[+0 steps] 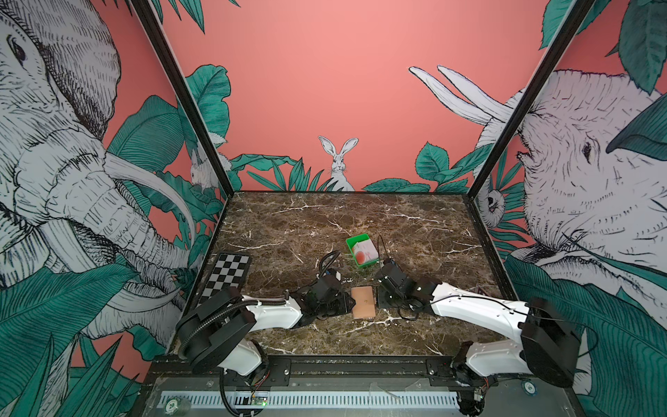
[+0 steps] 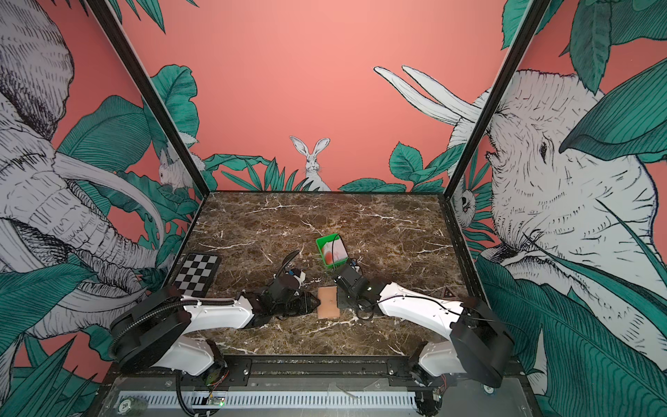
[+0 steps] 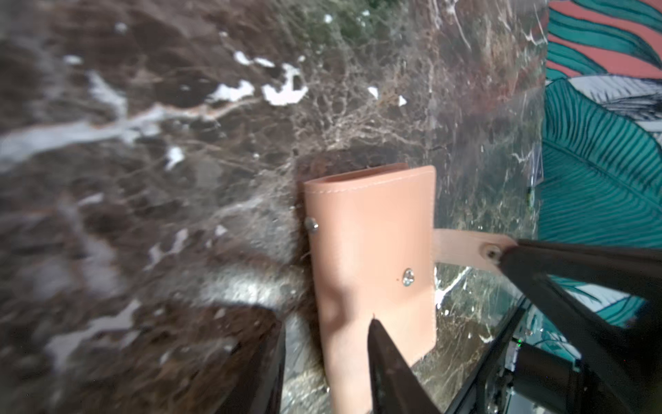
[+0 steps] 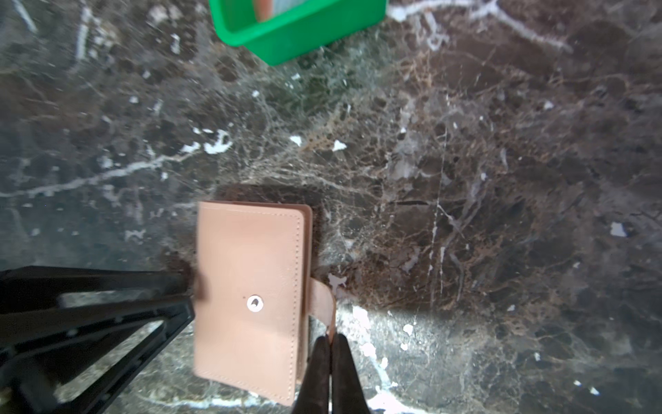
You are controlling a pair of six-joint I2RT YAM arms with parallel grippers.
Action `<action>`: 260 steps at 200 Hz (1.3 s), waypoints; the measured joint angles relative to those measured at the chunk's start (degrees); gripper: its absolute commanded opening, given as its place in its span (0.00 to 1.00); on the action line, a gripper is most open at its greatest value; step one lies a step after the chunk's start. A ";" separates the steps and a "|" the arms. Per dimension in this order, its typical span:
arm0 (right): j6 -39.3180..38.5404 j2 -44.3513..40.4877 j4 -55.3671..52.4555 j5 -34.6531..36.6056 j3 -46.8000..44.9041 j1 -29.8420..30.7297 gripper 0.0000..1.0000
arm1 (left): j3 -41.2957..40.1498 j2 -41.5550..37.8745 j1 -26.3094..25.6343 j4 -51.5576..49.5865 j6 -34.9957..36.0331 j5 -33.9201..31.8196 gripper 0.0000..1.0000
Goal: Insert credit cards into a card holder
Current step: Open the button on the card holder, then open the card holder at the bottom-center of the table.
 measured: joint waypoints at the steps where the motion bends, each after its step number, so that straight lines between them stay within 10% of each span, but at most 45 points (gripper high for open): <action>1: -0.02 -0.24 -0.07 0.00 0.04 0.00 0.00 | -0.02 -0.17 0.00 -0.11 -0.13 -0.09 0.51; 148: -7.15 -6.58 -0.87 -4.72 5.11 0.00 0.00 | 2.49 -6.51 -1.40 -4.81 4.74 1.90 0.86; 260: -8.15 -2.84 -6.99 -3.74 7.28 -0.07 0.00 | 3.96 -4.55 2.71 -4.96 3.13 4.22 0.55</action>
